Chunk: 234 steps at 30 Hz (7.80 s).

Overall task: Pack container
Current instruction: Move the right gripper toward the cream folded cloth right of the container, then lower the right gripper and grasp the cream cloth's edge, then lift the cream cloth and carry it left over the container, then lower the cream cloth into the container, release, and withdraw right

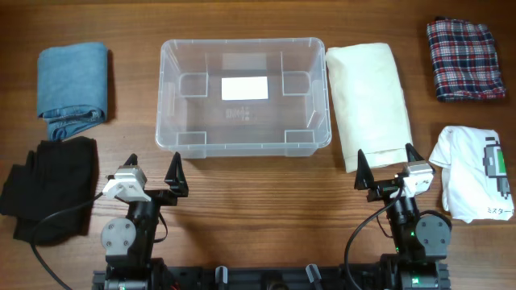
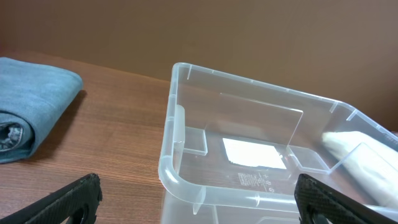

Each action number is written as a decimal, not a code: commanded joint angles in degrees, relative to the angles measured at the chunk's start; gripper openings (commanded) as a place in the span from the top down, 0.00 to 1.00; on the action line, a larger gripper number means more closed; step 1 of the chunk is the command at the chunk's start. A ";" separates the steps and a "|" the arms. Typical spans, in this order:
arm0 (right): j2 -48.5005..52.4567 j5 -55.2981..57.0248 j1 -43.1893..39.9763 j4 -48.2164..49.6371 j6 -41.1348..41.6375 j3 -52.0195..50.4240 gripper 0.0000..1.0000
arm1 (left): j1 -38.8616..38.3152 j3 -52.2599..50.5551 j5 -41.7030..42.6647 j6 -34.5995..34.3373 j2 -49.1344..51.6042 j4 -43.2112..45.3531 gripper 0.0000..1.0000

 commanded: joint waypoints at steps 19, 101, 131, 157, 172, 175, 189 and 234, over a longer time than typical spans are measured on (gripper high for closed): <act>-0.37 0.59 -0.17 0.31 0.79 -0.09 0.00 | 0.48 -0.46 -0.37 -0.57 -0.42 0.15 0.00; 115.12 -33.09 -22.73 -17.53 -12.92 68.61 0.01 | 0.48 -0.46 -0.37 -0.57 -0.42 0.15 0.00; 115.60 -44.63 -20.31 -28.96 -24.70 68.63 0.80 | 0.48 -0.46 -0.37 -0.57 -0.42 0.15 0.00; 82.68 -24.04 -12.76 -46.80 -26.82 88.13 0.96 | 0.48 -0.46 -0.37 -0.57 -0.42 0.15 0.00; 75.14 -24.00 10.97 -36.33 -39.95 88.13 0.96 | 0.48 -0.46 -0.37 -0.57 -0.42 0.15 0.00; 75.30 -24.06 16.26 -29.22 -39.93 88.13 0.96 | 0.48 -0.46 -0.37 -0.57 -0.42 0.15 0.00; 90.07 -16.11 27.69 -19.98 -56.22 88.13 0.96 | 0.48 -0.46 -0.37 -0.57 -0.42 0.15 0.00; 114.99 -8.28 27.82 -13.11 -72.81 88.11 0.89 | 0.48 -0.46 -0.37 -0.57 -0.42 0.15 0.00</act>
